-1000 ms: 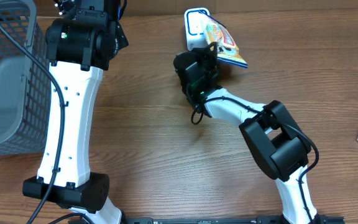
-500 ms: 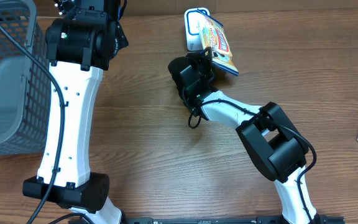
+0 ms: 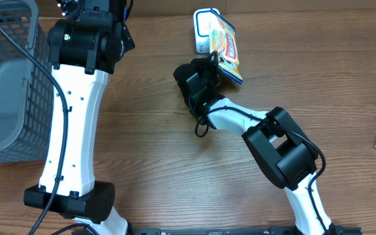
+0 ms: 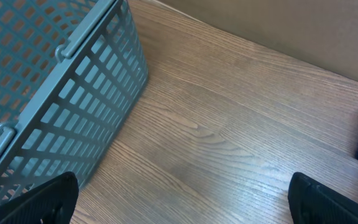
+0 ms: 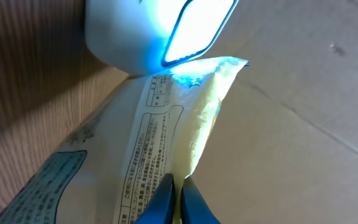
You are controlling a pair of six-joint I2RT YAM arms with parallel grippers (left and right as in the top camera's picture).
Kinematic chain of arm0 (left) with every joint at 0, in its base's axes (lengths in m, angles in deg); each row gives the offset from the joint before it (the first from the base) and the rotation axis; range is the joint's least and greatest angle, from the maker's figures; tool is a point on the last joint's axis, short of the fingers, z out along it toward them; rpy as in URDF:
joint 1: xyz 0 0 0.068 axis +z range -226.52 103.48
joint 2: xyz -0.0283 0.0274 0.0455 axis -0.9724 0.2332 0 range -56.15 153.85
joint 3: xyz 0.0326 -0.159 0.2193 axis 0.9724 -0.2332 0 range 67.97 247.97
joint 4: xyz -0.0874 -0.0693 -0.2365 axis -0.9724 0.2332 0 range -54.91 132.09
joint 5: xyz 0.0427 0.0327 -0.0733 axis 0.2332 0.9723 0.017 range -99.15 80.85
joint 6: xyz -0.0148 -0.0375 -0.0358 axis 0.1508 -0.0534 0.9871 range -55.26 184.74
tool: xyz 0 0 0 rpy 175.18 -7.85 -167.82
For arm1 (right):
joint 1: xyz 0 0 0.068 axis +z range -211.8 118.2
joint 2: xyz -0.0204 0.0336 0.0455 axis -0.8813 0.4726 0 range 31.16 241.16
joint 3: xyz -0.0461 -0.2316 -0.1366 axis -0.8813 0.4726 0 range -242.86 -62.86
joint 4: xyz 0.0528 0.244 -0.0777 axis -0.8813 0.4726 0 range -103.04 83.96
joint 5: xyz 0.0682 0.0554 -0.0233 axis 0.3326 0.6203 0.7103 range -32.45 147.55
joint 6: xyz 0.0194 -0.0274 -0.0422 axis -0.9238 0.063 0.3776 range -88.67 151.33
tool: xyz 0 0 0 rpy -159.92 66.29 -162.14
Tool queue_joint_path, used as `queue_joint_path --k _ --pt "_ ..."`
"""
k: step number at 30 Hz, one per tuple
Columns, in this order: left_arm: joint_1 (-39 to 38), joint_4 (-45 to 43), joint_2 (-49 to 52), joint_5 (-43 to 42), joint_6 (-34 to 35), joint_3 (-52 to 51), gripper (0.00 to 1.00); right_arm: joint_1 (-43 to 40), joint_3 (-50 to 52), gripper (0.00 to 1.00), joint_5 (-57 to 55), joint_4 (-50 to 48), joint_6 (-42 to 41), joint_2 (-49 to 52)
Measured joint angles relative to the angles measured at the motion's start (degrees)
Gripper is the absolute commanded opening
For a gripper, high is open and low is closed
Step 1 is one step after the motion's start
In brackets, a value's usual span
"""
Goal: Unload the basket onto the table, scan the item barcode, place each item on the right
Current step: 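Hold the yellow bag's barcode side against the white scanner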
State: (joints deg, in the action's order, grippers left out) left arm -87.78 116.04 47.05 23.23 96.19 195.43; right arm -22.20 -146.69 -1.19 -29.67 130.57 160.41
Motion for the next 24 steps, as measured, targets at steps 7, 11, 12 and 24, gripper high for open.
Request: queue_joint_path --k 7,11,12,24 --pt "0.00 0.00 0.00 0.02 0.00 0.00 1.00 1.44 -1.38 0.04 -0.81 -1.81 2.58 0.04" --pt "0.00 0.00 0.00 0.00 0.00 -0.02 1.00 1.77 -1.64 0.04 -0.90 -1.68 3.02 0.04" --pt "0.00 0.00 0.00 0.00 0.00 -0.02 1.00 1.81 -1.68 0.04 -0.83 -1.33 3.04 0.04" --pt "0.00 0.00 0.00 0.00 0.00 0.00 1.00 2.80 -2.05 0.04 -3.89 -13.44 -3.96 0.07"
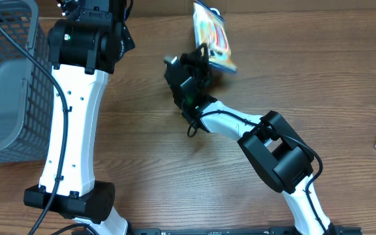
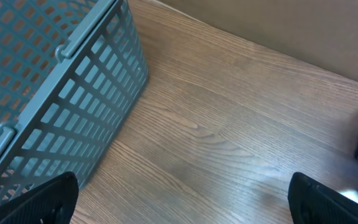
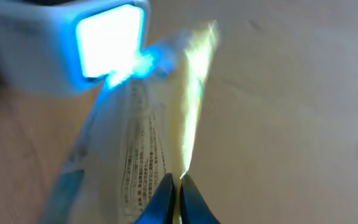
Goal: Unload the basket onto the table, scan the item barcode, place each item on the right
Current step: 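Hold the yellow bag's barcode side against the white scanner, then carry the yellow bag right and drop it at the table's right edge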
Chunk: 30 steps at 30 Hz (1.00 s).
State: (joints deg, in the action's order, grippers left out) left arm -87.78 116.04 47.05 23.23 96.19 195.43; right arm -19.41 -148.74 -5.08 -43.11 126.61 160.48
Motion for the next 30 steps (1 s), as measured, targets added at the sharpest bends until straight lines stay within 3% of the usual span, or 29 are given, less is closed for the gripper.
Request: queue_joint_path --k 12,21,24,30 --pt "0.00 0.00 0.00 0.02 0.00 -0.02 1.00 -6.60 -0.33 0.03 -6.78 -11.06 -7.93 -1.05" --pt "0.00 0.02 0.00 0.02 0.00 -0.02 1.00 -16.90 -0.35 0.04 -10.45 -11.69 -17.33 -9.49" --pt "0.00 0.00 0.00 0.00 0.00 -0.02 1.00 -21.79 -0.61 0.03 -11.96 -5.05 -24.22 -11.04" --pt "0.00 0.00 0.00 0.02 0.00 0.00 1.00 -28.11 -0.87 0.03 -9.38 23.21 -42.12 -11.19"
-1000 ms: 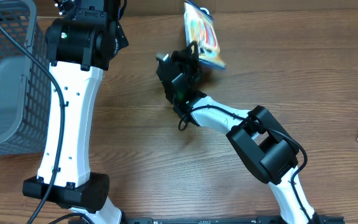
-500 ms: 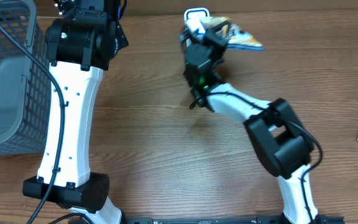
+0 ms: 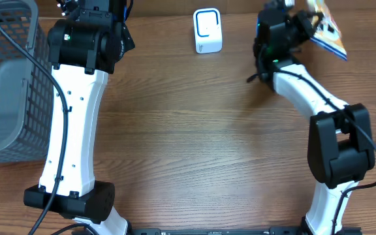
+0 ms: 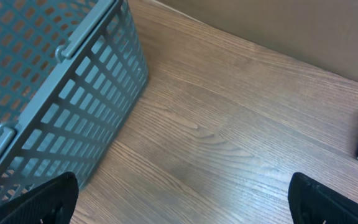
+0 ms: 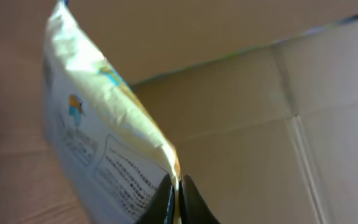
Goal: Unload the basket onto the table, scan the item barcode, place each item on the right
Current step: 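Carry the yellow bag right and drop it at the table's right edge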
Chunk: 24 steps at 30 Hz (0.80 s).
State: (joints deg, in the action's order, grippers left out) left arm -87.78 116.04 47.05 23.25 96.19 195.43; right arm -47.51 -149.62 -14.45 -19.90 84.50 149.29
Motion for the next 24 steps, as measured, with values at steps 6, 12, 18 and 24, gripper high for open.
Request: queue_joint_path --k 6,12,18,24 --pt "0.00 0.00 0.00 -0.02 0.00 0.00 1.00 -4.20 -0.22 0.03 10.86 31.12 -24.09 0.00" --pt "0.00 -0.02 0.02 -0.02 0.00 -0.02 1.00 -11.72 -0.22 0.04 29.35 46.62 -44.96 0.00" --pt "0.00 -0.02 0.02 -0.02 0.00 0.00 1.00 -21.84 -0.22 0.04 41.81 50.18 -55.76 0.00" --pt "0.00 0.00 0.02 0.00 0.00 0.00 1.00 -32.87 -0.22 0.04 46.45 53.16 -61.00 0.00"
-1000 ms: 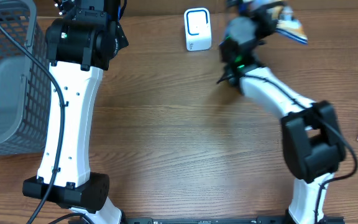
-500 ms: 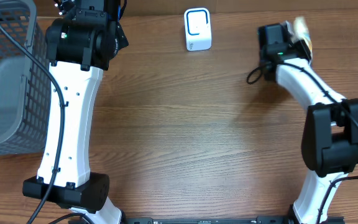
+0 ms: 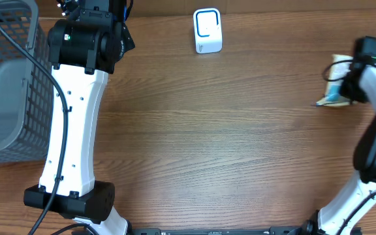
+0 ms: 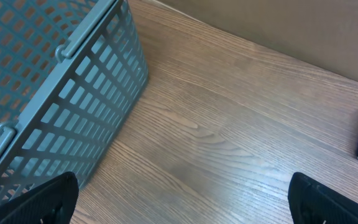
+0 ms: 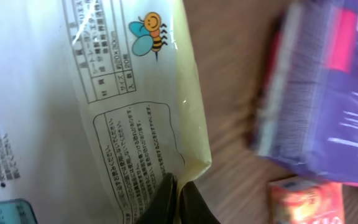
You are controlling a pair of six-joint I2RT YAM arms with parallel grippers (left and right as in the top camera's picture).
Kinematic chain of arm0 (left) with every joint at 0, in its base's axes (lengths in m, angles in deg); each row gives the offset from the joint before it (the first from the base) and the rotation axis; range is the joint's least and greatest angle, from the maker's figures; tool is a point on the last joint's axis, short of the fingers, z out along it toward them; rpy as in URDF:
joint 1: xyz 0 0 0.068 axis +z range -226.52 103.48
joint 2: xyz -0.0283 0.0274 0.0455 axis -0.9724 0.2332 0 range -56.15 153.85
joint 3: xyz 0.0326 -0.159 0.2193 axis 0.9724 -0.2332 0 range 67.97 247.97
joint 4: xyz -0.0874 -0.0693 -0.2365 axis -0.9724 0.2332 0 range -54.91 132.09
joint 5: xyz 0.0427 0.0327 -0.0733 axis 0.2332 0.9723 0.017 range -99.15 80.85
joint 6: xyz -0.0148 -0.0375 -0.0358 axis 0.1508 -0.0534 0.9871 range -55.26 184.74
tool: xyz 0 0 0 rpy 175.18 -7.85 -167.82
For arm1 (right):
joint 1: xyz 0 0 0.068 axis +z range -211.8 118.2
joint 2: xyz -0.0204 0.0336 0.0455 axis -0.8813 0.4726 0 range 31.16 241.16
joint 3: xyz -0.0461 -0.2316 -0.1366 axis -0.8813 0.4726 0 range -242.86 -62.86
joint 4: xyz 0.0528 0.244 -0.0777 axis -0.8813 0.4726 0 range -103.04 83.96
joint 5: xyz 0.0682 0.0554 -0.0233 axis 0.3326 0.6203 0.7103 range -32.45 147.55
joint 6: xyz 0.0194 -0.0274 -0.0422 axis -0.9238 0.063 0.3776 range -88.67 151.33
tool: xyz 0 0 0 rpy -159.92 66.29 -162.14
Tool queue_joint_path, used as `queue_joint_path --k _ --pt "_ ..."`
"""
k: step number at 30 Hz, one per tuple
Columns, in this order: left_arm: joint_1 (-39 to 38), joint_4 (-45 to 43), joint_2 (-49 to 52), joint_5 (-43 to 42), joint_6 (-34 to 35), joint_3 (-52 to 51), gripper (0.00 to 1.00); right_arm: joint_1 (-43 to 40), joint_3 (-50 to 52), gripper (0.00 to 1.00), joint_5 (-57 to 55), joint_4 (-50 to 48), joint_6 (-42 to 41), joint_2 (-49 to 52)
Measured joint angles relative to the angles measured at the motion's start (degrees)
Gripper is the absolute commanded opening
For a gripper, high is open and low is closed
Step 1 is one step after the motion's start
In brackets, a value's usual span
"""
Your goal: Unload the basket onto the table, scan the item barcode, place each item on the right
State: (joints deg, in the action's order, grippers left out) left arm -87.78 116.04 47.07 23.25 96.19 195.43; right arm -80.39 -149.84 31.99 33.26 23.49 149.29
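The white scanner (image 3: 207,31) with a blue-ringed window stands at the table's back edge, and its blue-white corner shows in the left wrist view. A snack packet (image 3: 335,79) is low over the table at the far right, pale printed back up. My right gripper (image 3: 347,85) is shut on its edge. In the right wrist view the gripper (image 5: 179,198) pinches the packet (image 5: 104,106), whose back shows print and a bee drawing. My left gripper (image 4: 182,208) hangs open and empty beside the basket, far from the packet.
A grey mesh basket (image 3: 5,78) fills the left side of the table, and its wall (image 4: 61,93) is close to my left gripper. A purple package (image 5: 337,93) and a small orange box (image 5: 306,202) lie just beyond the packet.
My right gripper, still shut on the packet, has moved from the back edge right of the scanner to the far right, low over the table by the purple package. The left arm has not moved.
The right gripper held the packet's printed back against the lit scanner window. Then the packet was tilted at the scanner, slightly further left. Then it was well right of the scanner at the back edge. Now it is at the far right side.
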Motion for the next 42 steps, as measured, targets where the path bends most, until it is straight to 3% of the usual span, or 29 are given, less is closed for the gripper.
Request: queue_joint_path --k 6,7,10,11,21,29,34,42 --pt "0.00 0.00 0.00 -0.02 0.00 0.00 1.00 -7.89 0.00 0.04 5.29 0.42 -2.27 -0.13" --pt "0.00 0.00 0.00 -0.02 0.00 0.00 1.00 -8.28 0.00 0.10 5.92 0.44 -2.73 -0.37" --pt "0.00 -0.02 0.00 -0.02 0.00 -0.02 1.00 -9.33 0.00 0.82 8.02 0.72 -4.37 -2.95" --pt "0.00 0.00 0.00 -0.02 0.00 0.00 1.00 -9.62 0.04 1.00 8.55 0.79 -4.57 -4.31" --pt "0.00 0.00 0.00 -0.02 0.00 -0.02 1.00 -8.33 0.04 1.00 10.73 -3.52 -7.37 -26.73" --pt "0.00 -0.52 0.00 0.00 0.00 -0.02 1.00 -1.40 -0.33 1.00 18.10 -30.14 -11.19 -46.12" --pt "0.00 -16.09 0.00 -0.15 -0.09 -0.13 1.00 0.37 -0.76 1.00 20.39 -42.05 -12.48 -52.43" --pt "0.90 -48.50 0.11 6.10 -6.27 -0.15 1.00 0.37 -0.70 1.00 21.03 -34.12 -10.54 -51.41"
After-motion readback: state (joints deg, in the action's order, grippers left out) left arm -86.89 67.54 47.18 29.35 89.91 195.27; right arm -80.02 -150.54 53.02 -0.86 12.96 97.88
